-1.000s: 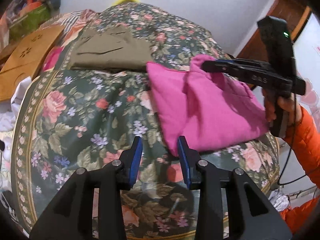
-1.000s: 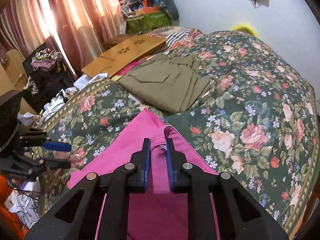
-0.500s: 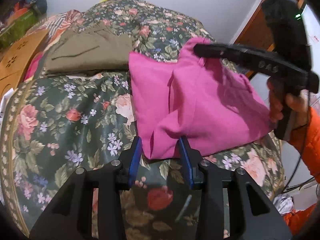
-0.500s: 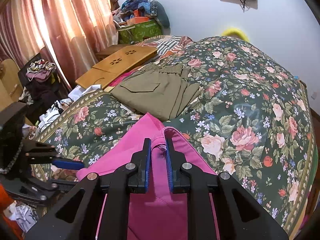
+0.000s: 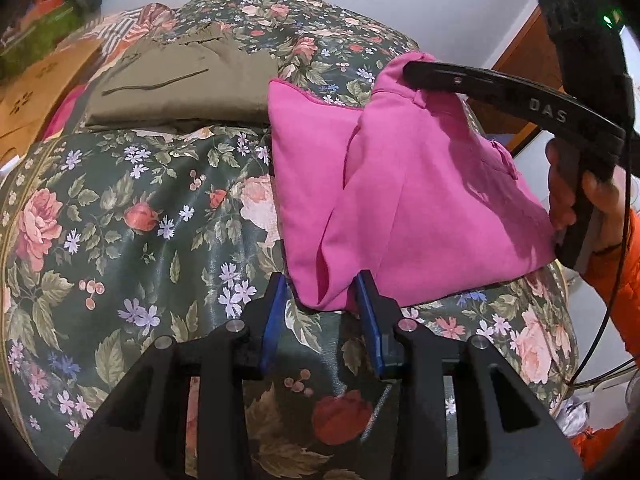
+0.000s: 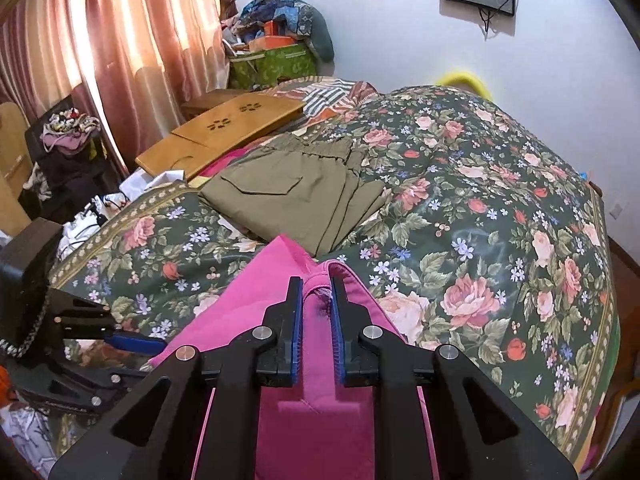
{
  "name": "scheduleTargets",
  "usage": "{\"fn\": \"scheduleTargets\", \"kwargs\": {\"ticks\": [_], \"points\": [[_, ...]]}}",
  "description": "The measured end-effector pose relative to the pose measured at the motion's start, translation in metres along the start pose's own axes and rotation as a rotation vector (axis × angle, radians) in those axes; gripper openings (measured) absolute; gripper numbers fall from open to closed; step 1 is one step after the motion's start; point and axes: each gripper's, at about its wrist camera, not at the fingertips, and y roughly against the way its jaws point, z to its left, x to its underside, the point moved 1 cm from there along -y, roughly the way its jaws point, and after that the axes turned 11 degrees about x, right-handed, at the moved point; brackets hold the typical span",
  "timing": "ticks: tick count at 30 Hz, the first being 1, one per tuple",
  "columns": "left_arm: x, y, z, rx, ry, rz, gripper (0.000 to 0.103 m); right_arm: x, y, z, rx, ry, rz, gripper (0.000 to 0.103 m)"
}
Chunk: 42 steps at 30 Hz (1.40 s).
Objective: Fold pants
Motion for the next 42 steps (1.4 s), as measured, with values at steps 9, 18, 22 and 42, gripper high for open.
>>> {"fn": "scheduleTargets", "kwargs": {"ticks": [9,18,22,42], "points": [[0.005,0.020,0.009,-0.058,0.038,-0.003,0.036,-0.008,0.015,-0.026,0.070,-0.053,0.006,0.024],[-0.027,0.057,-0.020,-0.064,-0.024,-0.113,0.035,0.013,0.059,-0.072,0.122,-0.156,-0.020,0.037],[-0.048,0.053,-0.050,-0.049,-0.099,-0.135,0.036,0.030,0.070,-0.085,0.154,-0.179,-0.003,0.038],[-0.078,-0.039,-0.073,-0.011,-0.162,-0.001,0.034,0.102,0.038,-0.093,0.035,-0.294,0.098,0.022]]}}
